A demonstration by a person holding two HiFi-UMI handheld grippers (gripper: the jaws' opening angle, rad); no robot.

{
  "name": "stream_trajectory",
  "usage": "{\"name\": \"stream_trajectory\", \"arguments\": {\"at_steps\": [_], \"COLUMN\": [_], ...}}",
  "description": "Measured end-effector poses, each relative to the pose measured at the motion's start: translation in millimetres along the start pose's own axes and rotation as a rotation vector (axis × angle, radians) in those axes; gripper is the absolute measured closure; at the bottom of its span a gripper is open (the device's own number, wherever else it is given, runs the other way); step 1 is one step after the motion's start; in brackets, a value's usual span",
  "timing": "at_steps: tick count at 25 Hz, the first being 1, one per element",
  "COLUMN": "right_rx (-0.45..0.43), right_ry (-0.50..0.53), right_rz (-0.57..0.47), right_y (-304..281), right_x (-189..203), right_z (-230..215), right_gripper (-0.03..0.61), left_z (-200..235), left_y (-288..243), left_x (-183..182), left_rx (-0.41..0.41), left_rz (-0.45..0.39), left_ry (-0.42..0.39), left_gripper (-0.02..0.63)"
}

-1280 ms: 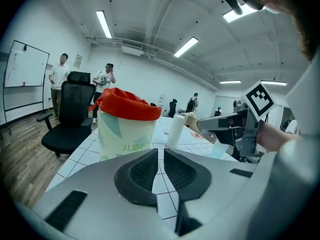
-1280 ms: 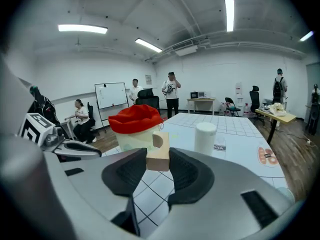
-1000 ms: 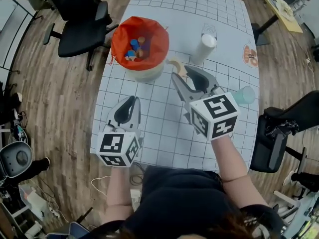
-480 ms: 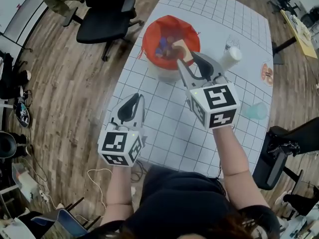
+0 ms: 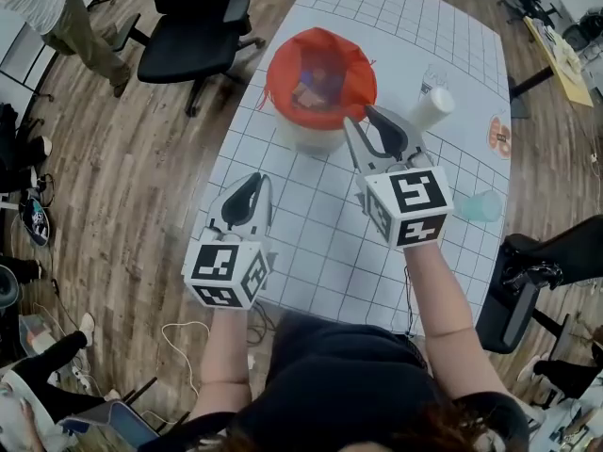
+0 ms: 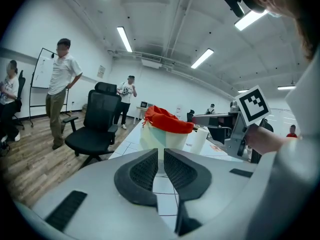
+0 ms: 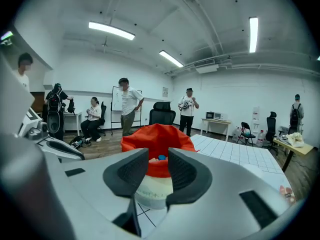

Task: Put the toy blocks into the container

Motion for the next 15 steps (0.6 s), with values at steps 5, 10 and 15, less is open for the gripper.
{"name": "stream_trajectory", "arguments": {"at_steps": [5,10,15], "right_rx": [0.014,0.033,0.068], "right_ry": [-0.043,-0.08,-0.095], "right_rz": [0.018,0.027,0.032], "right_y": [28.7,60.8,93.6], "right_x": [9.7,19.4,30.5], "right_z": [-7.8,-15.6,-22.4], "right_gripper": [0.454,0.46,0.472], "left_z": [-18.6,-35.7,-53.9], "left_y": [-7.2,-9.7,-10.8], "left_x": [3.2,3.7,5.5], "left_rx": [0.053,0.082,0.099], "left_rz": [0.015,0.026,0.023], "left_ry": [-0.009,-0.013,0.015], "left_gripper": [0.555,0.555,0.555]}}
Point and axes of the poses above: the fingertips, and each gripper's own axes: y backward along the fingers, z to its left, x out of its underside, the point moved 10 cm from there along y, backward along the fingers, and after that the axes turned 4 degrees about -z, right-handed, at the moved point
